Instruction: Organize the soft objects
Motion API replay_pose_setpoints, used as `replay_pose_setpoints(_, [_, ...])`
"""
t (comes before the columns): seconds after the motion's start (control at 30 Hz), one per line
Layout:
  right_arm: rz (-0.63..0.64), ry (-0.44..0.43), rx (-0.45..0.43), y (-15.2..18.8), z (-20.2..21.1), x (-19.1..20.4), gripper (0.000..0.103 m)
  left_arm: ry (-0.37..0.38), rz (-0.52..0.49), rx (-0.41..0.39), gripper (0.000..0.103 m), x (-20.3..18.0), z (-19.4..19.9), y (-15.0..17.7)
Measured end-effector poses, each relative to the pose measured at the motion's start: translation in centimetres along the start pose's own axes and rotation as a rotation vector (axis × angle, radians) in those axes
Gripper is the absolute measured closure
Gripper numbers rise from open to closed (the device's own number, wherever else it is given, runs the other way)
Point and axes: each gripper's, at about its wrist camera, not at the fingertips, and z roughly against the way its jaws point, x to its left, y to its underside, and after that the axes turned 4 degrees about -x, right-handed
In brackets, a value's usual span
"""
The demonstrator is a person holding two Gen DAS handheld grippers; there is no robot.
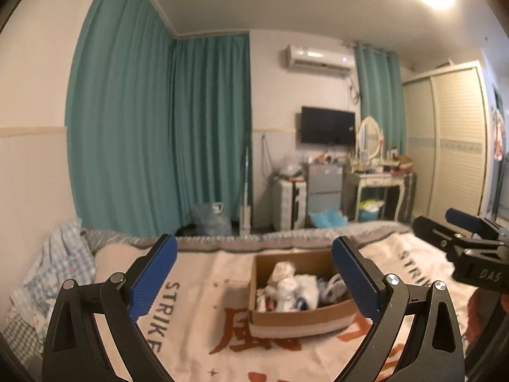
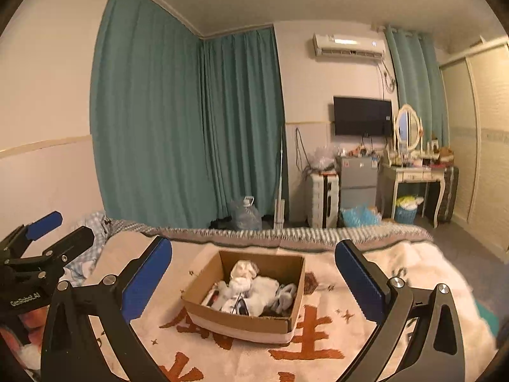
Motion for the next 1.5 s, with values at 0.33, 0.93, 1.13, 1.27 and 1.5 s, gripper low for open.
replay_pose_setpoints(0.33, [0.016,0.058,0.105,5.7,-5.0,-1.3,0.000,0.000,-0.028,0.109,0.004,-0.7,-3.5,4.8])
replay_pose_setpoints(0.93, [0.049,0.077,0.126,6.3,-4.9,-0.3,0.000,0.016,-0.006,0.129,0.004,-0.4,-3.9,5.6])
replay_pose_setpoints(1.13, [0.045,0.075,0.130,6.4,-5.1,-0.3,0.000,0.011,-0.009,0.131,0.004,-0.2,-3.9,5.6])
replay_pose_setpoints(1.27, [0.041,0.077,0.127,6.4,-5.2,-0.3,0.000,0.016,-0.008,0.134,0.004,-0.2,-4.0,5.6])
replay_pose_setpoints(1.5, [0.039,0.076,0.128,6.4,-5.2,-0.2,0.000,0.027,-0.007,0.136,0.004,-0.2,-4.0,5.7])
